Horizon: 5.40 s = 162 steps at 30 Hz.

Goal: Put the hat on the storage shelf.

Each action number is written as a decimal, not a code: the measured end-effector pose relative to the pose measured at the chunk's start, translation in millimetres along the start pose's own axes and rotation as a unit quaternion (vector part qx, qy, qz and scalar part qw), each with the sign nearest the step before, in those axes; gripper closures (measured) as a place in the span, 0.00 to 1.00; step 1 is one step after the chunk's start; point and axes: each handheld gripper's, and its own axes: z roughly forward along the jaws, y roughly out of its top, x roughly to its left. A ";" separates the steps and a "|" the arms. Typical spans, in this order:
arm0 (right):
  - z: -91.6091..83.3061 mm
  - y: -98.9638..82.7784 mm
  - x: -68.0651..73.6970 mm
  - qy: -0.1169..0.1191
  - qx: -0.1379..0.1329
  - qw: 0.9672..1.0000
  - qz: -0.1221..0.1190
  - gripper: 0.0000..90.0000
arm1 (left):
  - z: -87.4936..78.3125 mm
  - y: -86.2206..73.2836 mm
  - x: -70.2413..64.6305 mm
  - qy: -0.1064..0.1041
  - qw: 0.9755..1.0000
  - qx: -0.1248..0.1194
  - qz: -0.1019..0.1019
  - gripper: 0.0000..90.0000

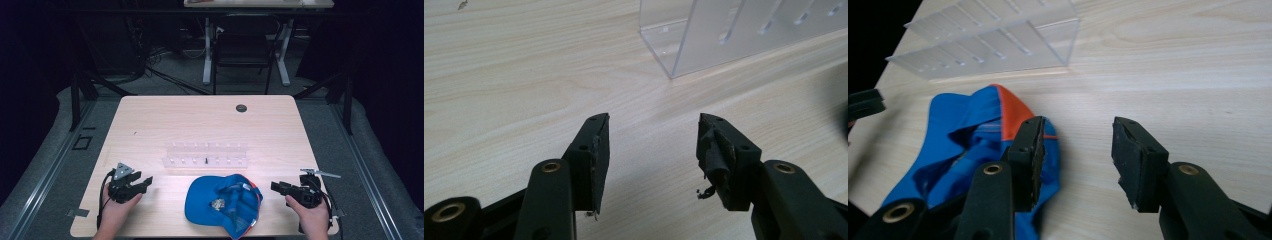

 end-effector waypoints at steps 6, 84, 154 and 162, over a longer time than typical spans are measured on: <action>-5.2 9.5 14.6 0.023 0.033 0.999 -0.003 0.63 | 0.3 0.3 -0.6 -0.003 1.000 0.000 -0.001 0.53; 25.3 -4.2 26.7 0.149 0.191 0.970 0.038 0.74 | 1.6 1.1 -4.0 0.004 1.000 0.003 0.014 0.52; 39.4 19.0 6.5 0.114 0.219 0.966 0.082 0.79 | 2.8 1.4 -6.2 0.003 1.000 0.009 0.023 0.52; 35.5 22.2 10.5 0.122 0.225 0.964 0.071 0.85 | 2.9 1.4 -6.4 0.002 1.000 0.008 0.023 0.52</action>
